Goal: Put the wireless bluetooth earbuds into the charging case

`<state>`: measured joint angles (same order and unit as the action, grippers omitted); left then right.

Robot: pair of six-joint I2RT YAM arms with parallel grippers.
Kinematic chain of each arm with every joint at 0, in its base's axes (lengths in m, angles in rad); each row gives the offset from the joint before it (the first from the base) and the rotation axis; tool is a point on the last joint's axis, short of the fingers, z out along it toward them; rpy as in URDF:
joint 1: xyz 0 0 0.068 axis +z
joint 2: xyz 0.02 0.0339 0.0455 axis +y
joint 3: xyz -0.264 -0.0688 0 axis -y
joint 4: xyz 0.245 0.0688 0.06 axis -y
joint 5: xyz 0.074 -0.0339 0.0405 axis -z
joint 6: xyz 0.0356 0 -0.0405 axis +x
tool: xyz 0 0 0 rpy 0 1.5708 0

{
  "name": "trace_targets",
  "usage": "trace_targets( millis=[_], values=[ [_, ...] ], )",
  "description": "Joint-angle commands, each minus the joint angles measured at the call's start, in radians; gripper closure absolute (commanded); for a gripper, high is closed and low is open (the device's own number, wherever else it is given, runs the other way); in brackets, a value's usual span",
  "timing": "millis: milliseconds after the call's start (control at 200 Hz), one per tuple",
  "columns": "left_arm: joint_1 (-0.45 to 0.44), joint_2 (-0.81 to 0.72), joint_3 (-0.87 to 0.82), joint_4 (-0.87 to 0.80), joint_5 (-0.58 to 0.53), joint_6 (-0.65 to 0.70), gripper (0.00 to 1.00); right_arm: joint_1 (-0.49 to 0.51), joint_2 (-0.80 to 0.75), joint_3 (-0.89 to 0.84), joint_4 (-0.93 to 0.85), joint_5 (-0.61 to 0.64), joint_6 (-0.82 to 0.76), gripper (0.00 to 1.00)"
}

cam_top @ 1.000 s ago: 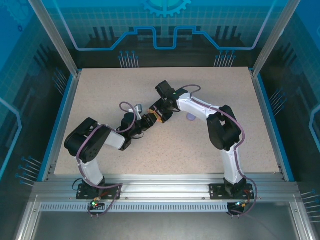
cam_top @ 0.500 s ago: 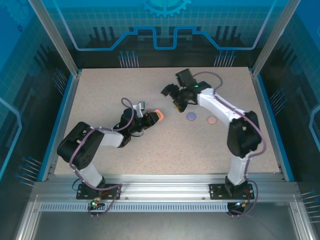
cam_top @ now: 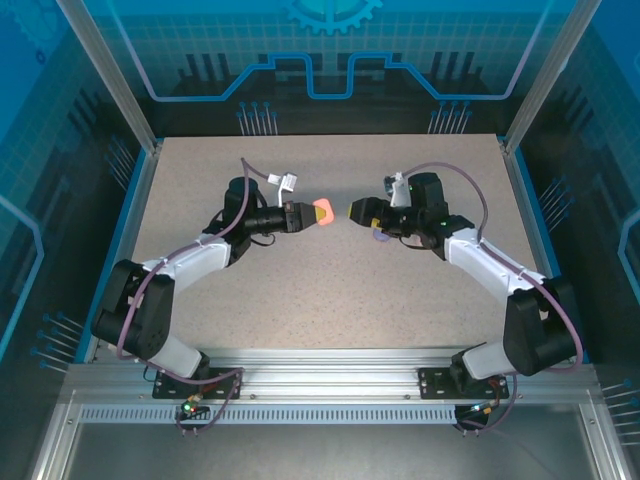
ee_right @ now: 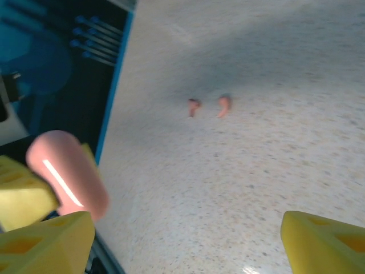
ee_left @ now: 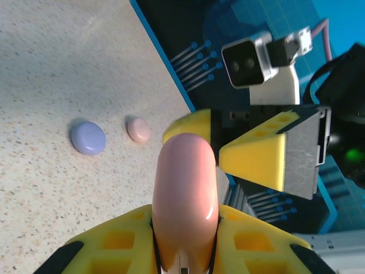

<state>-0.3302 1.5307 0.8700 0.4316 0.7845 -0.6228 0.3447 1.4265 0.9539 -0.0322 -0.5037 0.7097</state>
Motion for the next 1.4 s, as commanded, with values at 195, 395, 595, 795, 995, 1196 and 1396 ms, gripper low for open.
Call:
trace_targets(
  millis=[195,395,595,795,995,1196,1396],
  values=[
    [0.002,-0.015,0.041,-0.094,0.095,0.071,1.00,0.082,0.023,0.057,0.094,-0.107,-0.081,0.16],
    [0.002,-0.015,0.043,-0.086,0.094,0.069,1.00,0.103,0.077,0.081,0.076,-0.087,-0.084,0.18],
    [0.002,-0.034,0.043,-0.080,0.100,0.067,1.00,0.080,0.145,0.064,0.070,-0.042,-0.074,0.23],
    [0.002,-0.065,0.043,-0.084,0.102,0.074,1.00,0.002,0.178,-0.005,0.127,-0.022,-0.013,0.26],
    [0.002,-0.076,0.031,-0.080,0.098,0.073,1.00,-0.019,0.107,-0.025,0.098,-0.053,-0.018,0.26],
    [0.002,-0.067,0.020,-0.041,0.096,0.052,1.00,-0.004,0.006,-0.045,0.133,-0.127,0.025,0.27],
    [0.002,-0.063,0.017,-0.016,0.087,0.037,1.00,0.041,0.008,-0.025,0.198,-0.173,0.066,0.34]
  ],
)
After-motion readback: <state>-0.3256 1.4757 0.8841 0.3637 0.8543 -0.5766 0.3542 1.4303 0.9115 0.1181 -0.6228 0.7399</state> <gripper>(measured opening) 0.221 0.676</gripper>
